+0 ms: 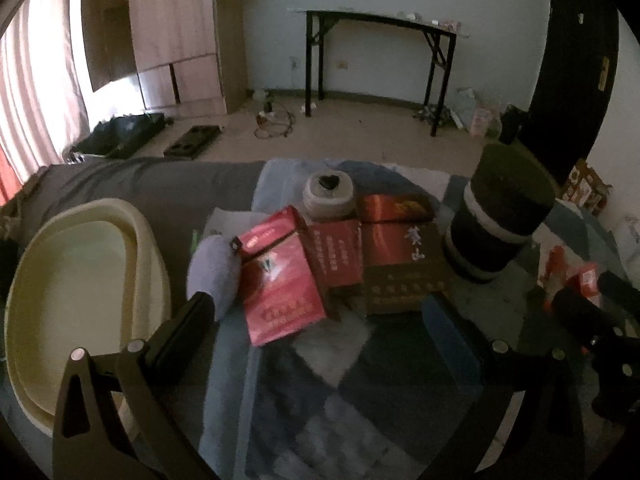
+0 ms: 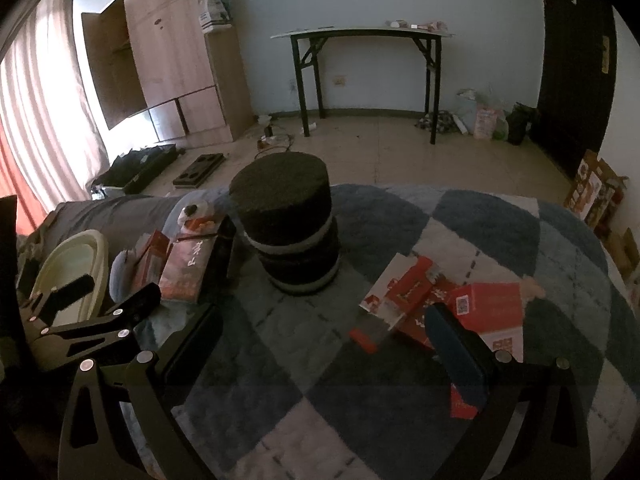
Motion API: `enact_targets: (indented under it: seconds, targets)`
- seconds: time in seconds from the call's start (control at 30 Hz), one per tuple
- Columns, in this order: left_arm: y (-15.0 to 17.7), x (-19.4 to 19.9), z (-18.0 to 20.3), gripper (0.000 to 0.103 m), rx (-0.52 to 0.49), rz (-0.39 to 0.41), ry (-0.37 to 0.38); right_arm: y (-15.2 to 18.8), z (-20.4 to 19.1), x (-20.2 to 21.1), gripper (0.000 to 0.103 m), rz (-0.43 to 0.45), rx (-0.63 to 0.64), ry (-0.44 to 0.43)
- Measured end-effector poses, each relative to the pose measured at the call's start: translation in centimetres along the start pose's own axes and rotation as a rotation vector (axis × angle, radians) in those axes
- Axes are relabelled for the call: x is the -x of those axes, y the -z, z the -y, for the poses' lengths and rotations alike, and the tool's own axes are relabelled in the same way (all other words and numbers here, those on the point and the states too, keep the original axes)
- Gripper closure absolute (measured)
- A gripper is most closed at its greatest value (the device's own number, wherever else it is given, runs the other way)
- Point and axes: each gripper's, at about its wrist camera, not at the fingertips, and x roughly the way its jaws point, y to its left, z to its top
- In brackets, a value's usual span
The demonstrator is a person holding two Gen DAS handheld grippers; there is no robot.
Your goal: Organize rigid objects
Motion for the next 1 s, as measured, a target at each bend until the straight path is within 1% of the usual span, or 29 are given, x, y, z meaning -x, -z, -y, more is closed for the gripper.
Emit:
enact_targets:
  seconds: [0.1, 0.2, 0.27, 0.33, 0.4, 0.53, 0.6, 0.63, 0.67, 0.73, 0.77, 0.83, 0.87, 0.9, 0.93, 0.97, 1.0]
  targets:
    - [0.1, -0.3, 0.3, 0.0, -0.023, -0.015, 0.004, 0.0, 0.0, -0.2, 0.0, -0.011, -0.001, -0.009]
    - [-0.1, -0.2, -0.2, 0.0, -0.004, -0.03, 0.02, -0.1, 0.3, 0.0, 0.0, -0.004, -0.005, -0.008]
    - [-0.5, 0.6, -1.0, 0.0, 0.033, -0.028, 0.063, -0.2, 0.8, 0.6, 0.0, 0.008, -0.018, -0.007]
    - [-0.9, 1.6, -1.8, 0.0, 0.075, 0.0, 0.112, -0.4, 1.5, 1.3, 0.0, 0.023, -0.037, 0.001]
    - [-1.0, 2.1, -1.9, 0.0, 0.094, 0.003, 0.144, -0.6, 2.4, 2.0, 0.0, 0.039, -0.059, 0.011]
    - [-0.8, 1.4, -0.5, 0.0, 0.06, 0.006, 0.142, -0.7, 4.2, 3.4, 0.0, 0.078, -0.1, 0.037]
    - [-0.5, 0.3, 0.7, 0.0, 0.038, -0.011, 0.129, -0.4, 5.3, 3.9, 0.0, 0.103, -0.095, 0.014]
    - [-0.2, -0.3, 1.2, 0.0, 0.029, -0.008, 0.12, -0.3, 5.8, 4.0, 0.0, 0.112, -0.091, 0.016]
    - [0.1, -0.9, 2.0, 0.0, 0.018, 0.001, 0.092, -0.1, 6.5, 4.1, 0.0, 0.115, -0.092, 0.048]
    - [0.5, -1.5, 3.0, 0.0, -0.004, 0.03, 0.051, 0.3, 7.8, 3.9, 0.0, 0.101, -0.101, 0.13]
    - [0.7, -1.6, 3.5, 0.0, -0.013, 0.044, 0.036, 0.5, 8.2, 3.8, 0.0, 0.092, -0.1, 0.139]
    - [1.0, -1.9, 4.5, 0.0, -0.044, 0.058, 0.038, 0.9, 9.2, 3.1, 0.0, 0.059, -0.1, 0.145]
    - [1.2, -2.0, 5.1, 0.0, -0.071, 0.062, 0.031, 1.1, 9.8, 2.6, 0.001, 0.035, -0.106, 0.166]
    - [1.3, -2.1, 5.5, 0.0, -0.093, 0.058, 0.027, 1.4, 10.3, 2.0, 0.002, 0.008, -0.109, 0.207]
    - [1.3, -2.2, 5.9, 0.0, -0.115, 0.054, 0.029, 1.5, 10.4, 1.6, 0.007, -0.012, -0.109, 0.231]
    - [1.4, -2.2, 6.3, 0.0, -0.13, 0.054, 0.037, 1.7, 10.7, 1.0, 0.011, -0.04, -0.106, 0.25]
    - [1.5, -2.1, 6.6, 0.0, -0.137, 0.058, 0.045, 1.8, 10.7, 0.7, 0.012, -0.055, -0.103, 0.245]
